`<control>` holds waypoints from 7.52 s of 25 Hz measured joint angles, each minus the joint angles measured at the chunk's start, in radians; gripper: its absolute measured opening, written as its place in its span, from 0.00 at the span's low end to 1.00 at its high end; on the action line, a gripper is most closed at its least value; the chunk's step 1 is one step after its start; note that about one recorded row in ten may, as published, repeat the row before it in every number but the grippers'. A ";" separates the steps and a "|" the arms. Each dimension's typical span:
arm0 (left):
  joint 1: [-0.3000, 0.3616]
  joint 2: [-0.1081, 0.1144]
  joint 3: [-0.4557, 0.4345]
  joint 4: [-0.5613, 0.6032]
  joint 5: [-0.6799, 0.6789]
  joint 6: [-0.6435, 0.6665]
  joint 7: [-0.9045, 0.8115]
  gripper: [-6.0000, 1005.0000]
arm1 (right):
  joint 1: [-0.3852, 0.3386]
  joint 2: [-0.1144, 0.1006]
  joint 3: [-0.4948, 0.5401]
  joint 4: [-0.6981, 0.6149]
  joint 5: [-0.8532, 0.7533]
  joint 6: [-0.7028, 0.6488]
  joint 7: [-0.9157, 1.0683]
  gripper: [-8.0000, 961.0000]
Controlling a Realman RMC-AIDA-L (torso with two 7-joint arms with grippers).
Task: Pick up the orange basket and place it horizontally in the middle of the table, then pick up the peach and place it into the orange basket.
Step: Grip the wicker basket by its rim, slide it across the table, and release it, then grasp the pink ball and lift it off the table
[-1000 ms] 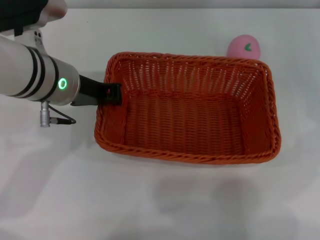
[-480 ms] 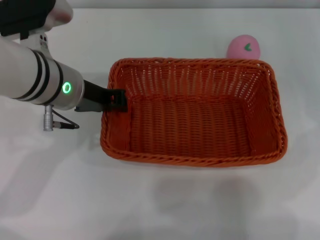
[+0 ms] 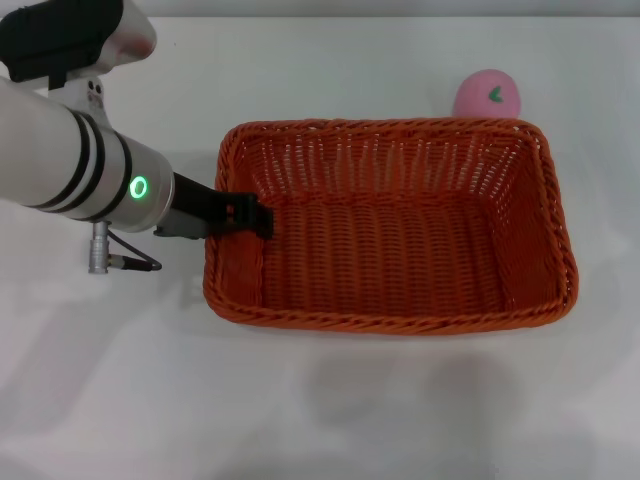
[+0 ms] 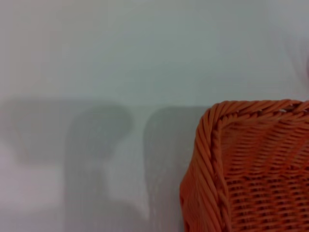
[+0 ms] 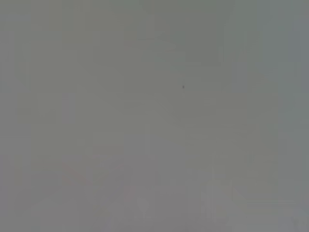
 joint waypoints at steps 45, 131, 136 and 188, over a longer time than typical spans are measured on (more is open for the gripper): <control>0.225 -0.001 -0.255 -0.390 0.503 -0.241 0.001 0.62 | -0.036 -0.020 -0.007 -0.112 -0.455 0.046 0.429 0.89; 0.109 0.044 -0.496 -0.226 0.454 -0.138 0.002 0.65 | 0.198 0.067 -0.284 -0.533 -1.726 0.531 1.699 0.87; 0.113 0.043 -0.495 -0.227 0.454 -0.137 0.002 0.65 | 0.224 0.068 -0.298 -0.488 -1.732 0.493 1.699 0.87; 0.133 0.038 -0.493 -0.229 0.462 -0.115 0.001 0.65 | 0.375 0.067 -0.311 -0.184 -1.947 0.320 1.792 0.86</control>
